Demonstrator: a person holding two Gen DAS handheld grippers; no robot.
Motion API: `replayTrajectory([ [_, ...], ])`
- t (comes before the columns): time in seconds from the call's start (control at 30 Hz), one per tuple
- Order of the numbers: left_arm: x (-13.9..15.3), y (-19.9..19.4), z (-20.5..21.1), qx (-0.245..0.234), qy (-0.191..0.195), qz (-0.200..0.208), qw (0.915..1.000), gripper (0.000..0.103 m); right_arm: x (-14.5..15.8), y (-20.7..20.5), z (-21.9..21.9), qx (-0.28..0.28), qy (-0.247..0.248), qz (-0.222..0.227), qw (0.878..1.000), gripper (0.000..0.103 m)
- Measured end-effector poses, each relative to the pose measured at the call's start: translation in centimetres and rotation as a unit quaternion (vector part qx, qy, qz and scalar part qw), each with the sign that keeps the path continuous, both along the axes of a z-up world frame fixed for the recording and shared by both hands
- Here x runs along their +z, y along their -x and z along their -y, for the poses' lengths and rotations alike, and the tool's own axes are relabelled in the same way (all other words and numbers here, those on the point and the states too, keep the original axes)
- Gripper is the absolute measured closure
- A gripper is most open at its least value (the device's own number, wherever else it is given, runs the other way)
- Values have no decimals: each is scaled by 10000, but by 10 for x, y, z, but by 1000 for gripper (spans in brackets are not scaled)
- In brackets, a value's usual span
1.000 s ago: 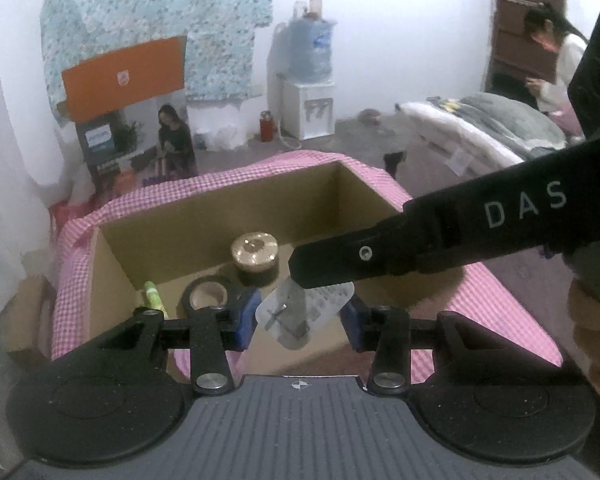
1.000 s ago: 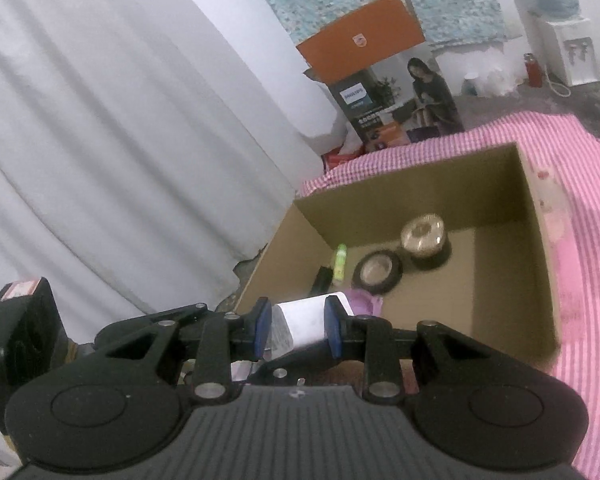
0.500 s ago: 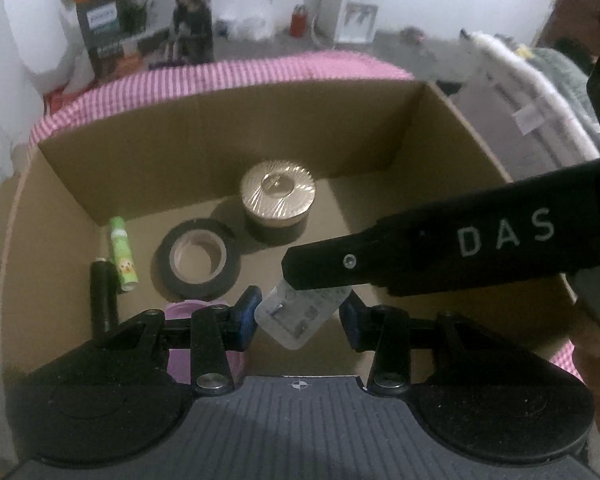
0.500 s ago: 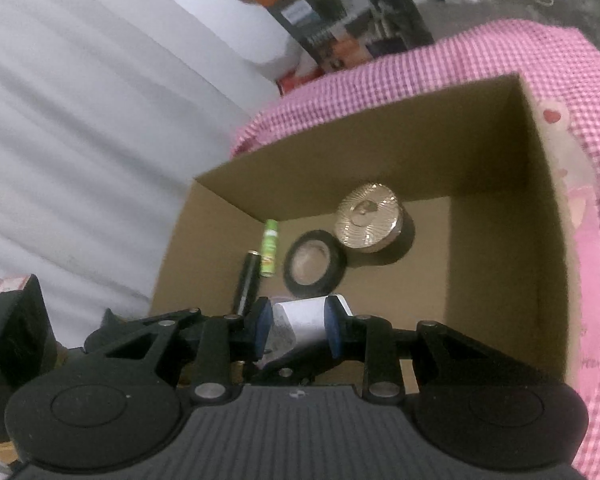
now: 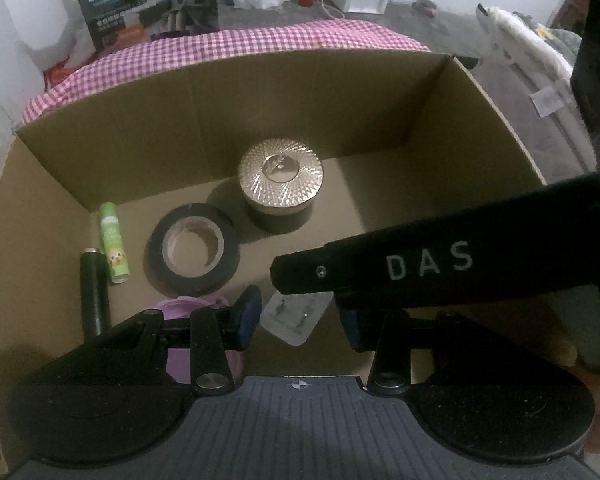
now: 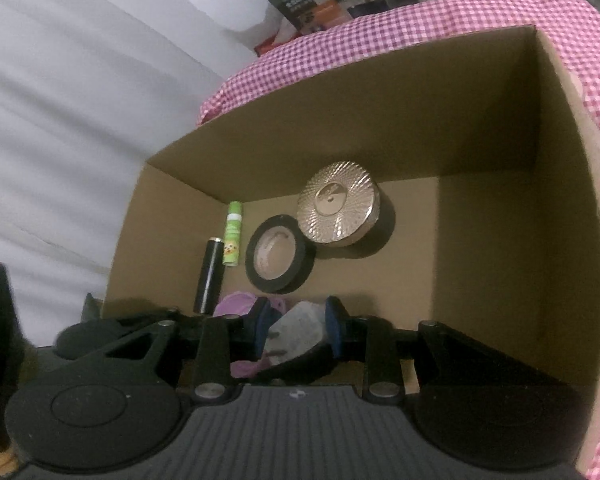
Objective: Organize rigid objects
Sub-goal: 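Lower the charger plug into the box and open the right gripper, then move the right gripper to the green dropper bottle and grasp it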
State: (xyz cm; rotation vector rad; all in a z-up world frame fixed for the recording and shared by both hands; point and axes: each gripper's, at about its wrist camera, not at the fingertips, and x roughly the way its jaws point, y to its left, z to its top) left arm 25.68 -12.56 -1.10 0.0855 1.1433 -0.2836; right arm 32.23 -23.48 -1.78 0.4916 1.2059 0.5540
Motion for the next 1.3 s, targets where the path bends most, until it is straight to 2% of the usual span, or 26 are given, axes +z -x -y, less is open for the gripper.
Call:
replayTrajectory([
  [0.07,2,2,-1,-10,36,12,10000,58,-2,-3,0,-30,-61,-12,10000,70],
  [0.17,9,8,-3,1,109,122,9999,53,6,0,2,-103,-46,198,9997,69],
  [0.33,32,32,-5,-112,166,604,9980,43,27,19,19,-329,-334,568,9973,69],
  [0.53,66,84,-17,-301,333,1323,9902,34,65,75,47,-620,-842,1222,9870,69],
  [0.67,78,126,-39,-321,497,1664,9843,33,85,124,61,-749,-1164,1635,9768,57],
  [0.73,81,143,-50,-326,556,1797,9816,31,89,146,63,-751,-1246,1782,9732,56],
  [0.83,76,168,-63,-318,542,1959,9786,31,85,173,55,-664,-1382,1812,9714,53],
  [1.0,52,194,-72,-410,352,2086,9765,31,64,196,30,-483,-1405,1663,9748,53],
  [1.13,28,198,-76,-409,211,2087,9769,33,51,202,-6,-167,-953,1728,9802,53],
  [1.3,10,192,-83,-402,370,2003,9782,34,43,196,-45,308,-324,1872,9813,53],
])
